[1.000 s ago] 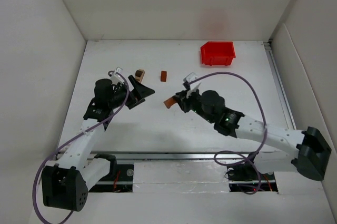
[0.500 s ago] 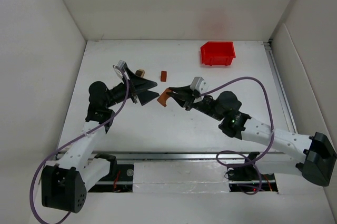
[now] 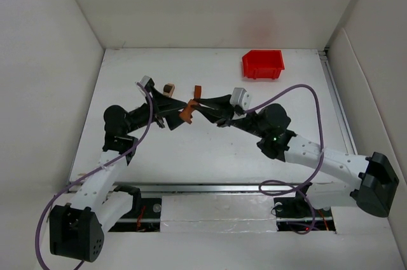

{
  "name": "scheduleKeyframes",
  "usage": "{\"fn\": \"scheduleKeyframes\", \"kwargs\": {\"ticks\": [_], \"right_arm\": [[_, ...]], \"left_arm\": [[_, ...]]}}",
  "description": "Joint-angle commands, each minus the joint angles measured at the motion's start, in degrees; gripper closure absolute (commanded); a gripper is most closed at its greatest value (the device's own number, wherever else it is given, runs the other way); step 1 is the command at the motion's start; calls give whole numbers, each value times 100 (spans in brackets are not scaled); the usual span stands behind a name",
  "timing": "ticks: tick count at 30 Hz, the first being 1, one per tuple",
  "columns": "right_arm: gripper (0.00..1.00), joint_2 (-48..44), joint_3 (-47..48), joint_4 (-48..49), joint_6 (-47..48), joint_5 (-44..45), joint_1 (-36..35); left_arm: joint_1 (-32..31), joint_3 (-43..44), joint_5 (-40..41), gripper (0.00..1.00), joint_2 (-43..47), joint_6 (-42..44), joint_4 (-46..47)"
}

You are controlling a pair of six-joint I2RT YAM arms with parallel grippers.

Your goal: Build the wood block tower

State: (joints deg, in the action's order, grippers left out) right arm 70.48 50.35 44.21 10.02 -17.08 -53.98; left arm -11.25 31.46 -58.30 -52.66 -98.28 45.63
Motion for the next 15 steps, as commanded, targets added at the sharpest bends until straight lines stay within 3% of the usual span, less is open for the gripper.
{"fn": "scheduleKeyframes", "kwargs": {"ticks": [1, 3, 4, 8, 12, 15], "right_arm": [[100, 71, 213, 650, -70, -339, 1], [100, 80, 99, 895, -149, -401, 1], [100, 89, 63, 949, -184, -445, 1], [100, 150, 45, 1011, -272, -656, 54], [100, 238, -16, 1160, -395, -709, 159], [100, 335, -78, 1370, -536, -788, 211]], "left_arm": [[0, 211, -50, 36, 151, -209, 728], [0, 255, -32, 44, 151, -227, 799], [0, 290, -32, 56, 151, -253, 807], [0, 343, -58, 81, 160, -340, 1043], [0, 422, -76, 99, 178, -254, 1072], [0, 501, -76, 100, 204, -314, 1141]]}}
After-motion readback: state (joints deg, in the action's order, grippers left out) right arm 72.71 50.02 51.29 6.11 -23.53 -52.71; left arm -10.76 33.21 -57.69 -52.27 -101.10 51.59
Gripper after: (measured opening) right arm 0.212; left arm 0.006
